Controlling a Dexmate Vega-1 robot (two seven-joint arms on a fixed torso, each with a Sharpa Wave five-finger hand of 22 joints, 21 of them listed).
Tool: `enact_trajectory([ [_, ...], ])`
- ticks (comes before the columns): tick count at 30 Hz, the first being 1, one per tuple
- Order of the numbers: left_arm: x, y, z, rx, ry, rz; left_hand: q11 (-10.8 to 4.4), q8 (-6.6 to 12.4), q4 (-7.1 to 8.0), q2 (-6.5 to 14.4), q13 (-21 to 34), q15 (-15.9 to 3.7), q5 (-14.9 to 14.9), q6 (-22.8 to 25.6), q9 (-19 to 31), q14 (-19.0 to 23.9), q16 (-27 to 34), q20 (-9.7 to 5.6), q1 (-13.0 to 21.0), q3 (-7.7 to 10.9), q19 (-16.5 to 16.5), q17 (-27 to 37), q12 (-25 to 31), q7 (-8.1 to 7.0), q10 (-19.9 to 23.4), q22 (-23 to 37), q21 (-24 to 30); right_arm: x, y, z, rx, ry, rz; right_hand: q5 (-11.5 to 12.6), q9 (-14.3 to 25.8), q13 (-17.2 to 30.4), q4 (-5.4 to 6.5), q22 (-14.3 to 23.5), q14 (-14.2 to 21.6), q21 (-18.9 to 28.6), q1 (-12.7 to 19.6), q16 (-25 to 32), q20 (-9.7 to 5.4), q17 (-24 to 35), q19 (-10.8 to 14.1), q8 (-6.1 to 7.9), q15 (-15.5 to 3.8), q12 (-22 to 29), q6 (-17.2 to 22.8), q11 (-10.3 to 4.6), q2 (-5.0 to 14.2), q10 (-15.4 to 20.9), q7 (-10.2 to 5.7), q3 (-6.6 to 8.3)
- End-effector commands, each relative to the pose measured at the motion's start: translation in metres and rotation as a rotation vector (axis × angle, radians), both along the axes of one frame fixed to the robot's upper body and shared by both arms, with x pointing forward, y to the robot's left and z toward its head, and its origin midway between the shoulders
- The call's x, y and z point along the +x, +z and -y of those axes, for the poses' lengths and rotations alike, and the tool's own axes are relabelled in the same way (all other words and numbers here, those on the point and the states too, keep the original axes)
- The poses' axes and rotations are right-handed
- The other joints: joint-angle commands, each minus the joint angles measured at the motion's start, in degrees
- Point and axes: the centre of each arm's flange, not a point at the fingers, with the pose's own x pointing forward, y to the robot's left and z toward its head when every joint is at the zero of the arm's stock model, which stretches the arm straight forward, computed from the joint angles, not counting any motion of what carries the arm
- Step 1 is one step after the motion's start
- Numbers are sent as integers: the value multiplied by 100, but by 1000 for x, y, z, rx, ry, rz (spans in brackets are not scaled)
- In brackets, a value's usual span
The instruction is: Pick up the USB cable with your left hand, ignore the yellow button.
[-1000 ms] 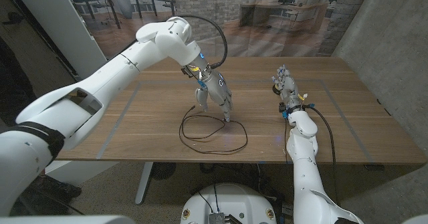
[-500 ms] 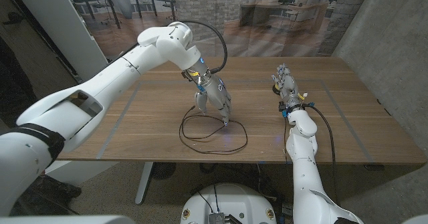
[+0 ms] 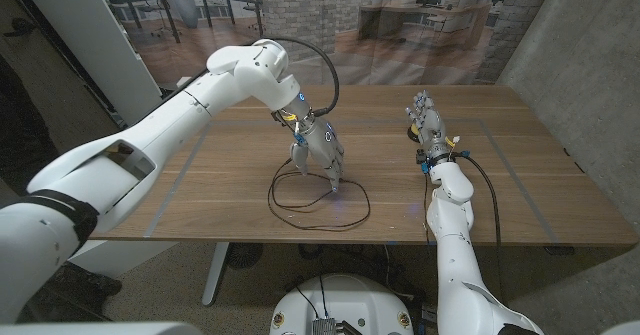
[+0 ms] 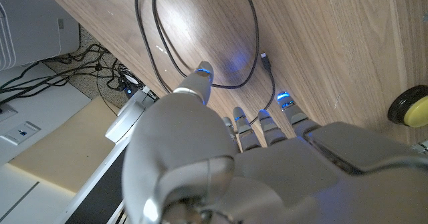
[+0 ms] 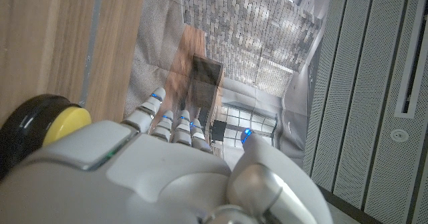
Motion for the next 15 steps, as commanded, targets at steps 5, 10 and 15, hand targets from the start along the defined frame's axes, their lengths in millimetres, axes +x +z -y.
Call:
enact_trajectory([
  [5, -1, -6, -1, 2, -14, 23, 20, 18, -11, 45, 15, -146, -4, 54, 34, 26, 34, 24, 34, -40, 24, 9, 28, -26, 51, 12, -4, -6, 15, -5, -18, 8, 59, 27, 25, 20, -30, 26, 43, 34, -49, 31, -12, 10, 58, 40, -6, 52, 50, 7, 9, 27, 30, -18],
  [10, 0, -8, -1, -12, -8, 23, 18, 17, -13, 52, 17, -138, -4, 69, 34, 29, 33, 31, 46, -56, 27, 9, 26, -20, 48, 12, -10, -8, 18, -6, -21, 11, 74, 29, 25, 20, -33, 26, 49, 35, -50, 31, -15, 10, 67, 41, -6, 51, 54, 6, 5, 30, 29, -19],
  [15, 2, -12, -1, 2, -5, 14, 22, 12, -16, 62, 19, -146, -3, 75, 34, 26, 30, 36, 58, -70, 30, 8, 24, -16, 46, 13, -15, -9, 20, -8, -27, 12, 87, 31, 25, 20, -36, 26, 59, 35, -51, 32, -15, 9, 72, 42, -8, 54, 60, 2, 1, 42, 33, -20],
])
